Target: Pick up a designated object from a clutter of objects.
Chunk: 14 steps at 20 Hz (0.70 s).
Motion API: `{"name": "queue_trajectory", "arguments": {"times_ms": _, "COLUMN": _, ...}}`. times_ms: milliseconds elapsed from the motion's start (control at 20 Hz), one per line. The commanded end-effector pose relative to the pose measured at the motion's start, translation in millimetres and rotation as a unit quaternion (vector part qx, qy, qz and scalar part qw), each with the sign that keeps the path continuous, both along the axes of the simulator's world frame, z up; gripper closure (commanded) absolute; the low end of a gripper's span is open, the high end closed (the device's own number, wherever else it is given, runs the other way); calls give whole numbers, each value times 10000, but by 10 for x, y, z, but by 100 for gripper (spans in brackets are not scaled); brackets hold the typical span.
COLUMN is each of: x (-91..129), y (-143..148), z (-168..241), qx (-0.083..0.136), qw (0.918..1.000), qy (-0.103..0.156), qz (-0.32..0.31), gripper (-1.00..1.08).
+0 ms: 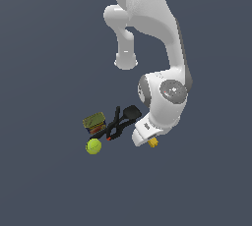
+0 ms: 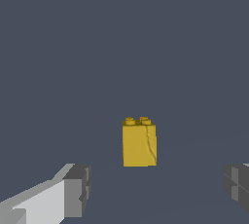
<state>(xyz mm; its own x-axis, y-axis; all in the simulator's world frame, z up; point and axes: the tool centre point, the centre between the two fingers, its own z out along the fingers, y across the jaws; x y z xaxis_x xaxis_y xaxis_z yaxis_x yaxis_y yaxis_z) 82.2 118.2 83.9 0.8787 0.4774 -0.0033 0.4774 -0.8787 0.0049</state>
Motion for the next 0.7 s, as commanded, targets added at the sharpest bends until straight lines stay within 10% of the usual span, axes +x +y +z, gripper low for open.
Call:
{"name": "queue_trajectory", "arguments": {"times_ms": 0, "x": 8, "y": 39, "z": -96, "qx": 17, "qw": 10000, "qy": -5, "qz": 83, "gripper": -92}}
{"name": "queue_trajectory", "arguments": {"times_ms": 650, "x": -1, "y": 60, "z": -346, "qx": 26, "qw": 9999, "qy": 3, "qz": 131, "gripper": -92}}
